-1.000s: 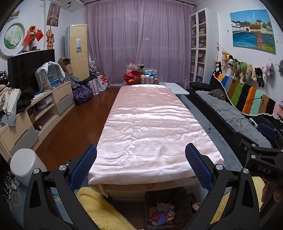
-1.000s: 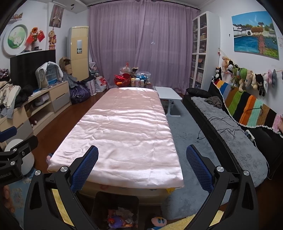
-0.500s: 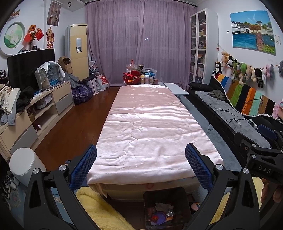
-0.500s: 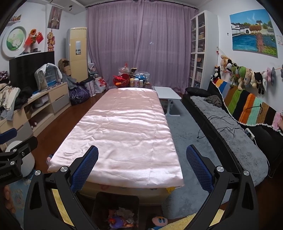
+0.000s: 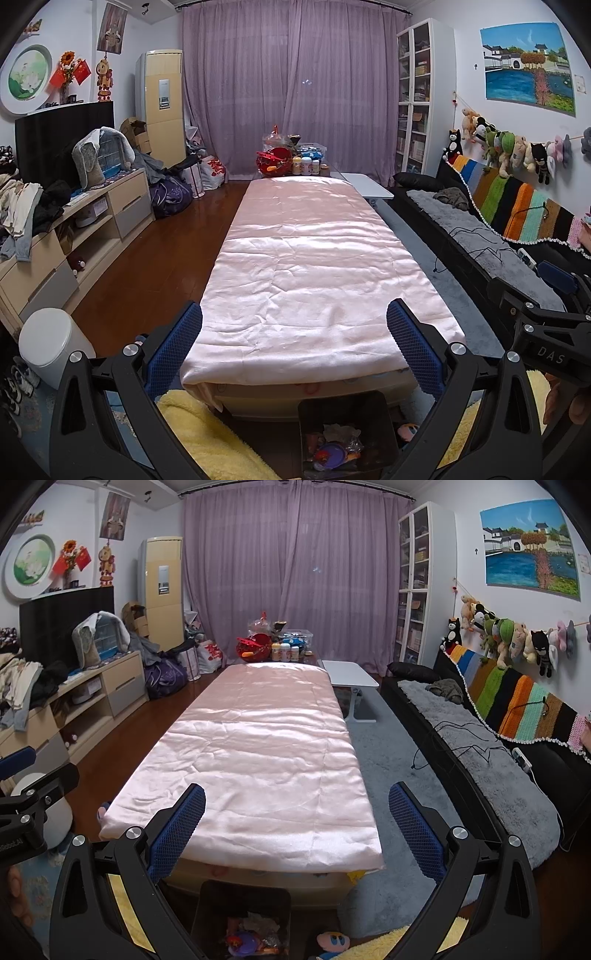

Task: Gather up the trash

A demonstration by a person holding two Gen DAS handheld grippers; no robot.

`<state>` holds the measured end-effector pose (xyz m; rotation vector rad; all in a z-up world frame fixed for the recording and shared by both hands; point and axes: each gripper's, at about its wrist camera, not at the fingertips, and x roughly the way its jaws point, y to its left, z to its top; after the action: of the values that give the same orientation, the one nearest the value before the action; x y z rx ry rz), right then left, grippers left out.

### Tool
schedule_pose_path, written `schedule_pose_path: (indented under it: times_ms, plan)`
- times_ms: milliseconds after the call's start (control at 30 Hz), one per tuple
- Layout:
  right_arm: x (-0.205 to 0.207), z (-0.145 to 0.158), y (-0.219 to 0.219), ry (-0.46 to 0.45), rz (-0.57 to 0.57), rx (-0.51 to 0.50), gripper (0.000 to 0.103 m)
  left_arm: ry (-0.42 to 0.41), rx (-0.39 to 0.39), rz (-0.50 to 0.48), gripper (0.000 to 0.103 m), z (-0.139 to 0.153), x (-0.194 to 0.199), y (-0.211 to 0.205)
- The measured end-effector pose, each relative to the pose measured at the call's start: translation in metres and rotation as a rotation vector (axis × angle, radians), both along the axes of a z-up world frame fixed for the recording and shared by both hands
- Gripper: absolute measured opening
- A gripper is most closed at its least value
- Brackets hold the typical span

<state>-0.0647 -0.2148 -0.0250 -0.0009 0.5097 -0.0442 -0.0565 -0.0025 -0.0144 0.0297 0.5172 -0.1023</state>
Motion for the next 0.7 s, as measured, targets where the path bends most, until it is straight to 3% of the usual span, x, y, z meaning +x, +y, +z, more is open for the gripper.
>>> schedule_pose_path:
  times_ms: [700]
  plan:
    - [0.0005,-0.0044,-0.001,0.008,0.0,0.004,0.1,-0.001,0.01,0.014,0.095,-0.0003,0.0002,-0.0031]
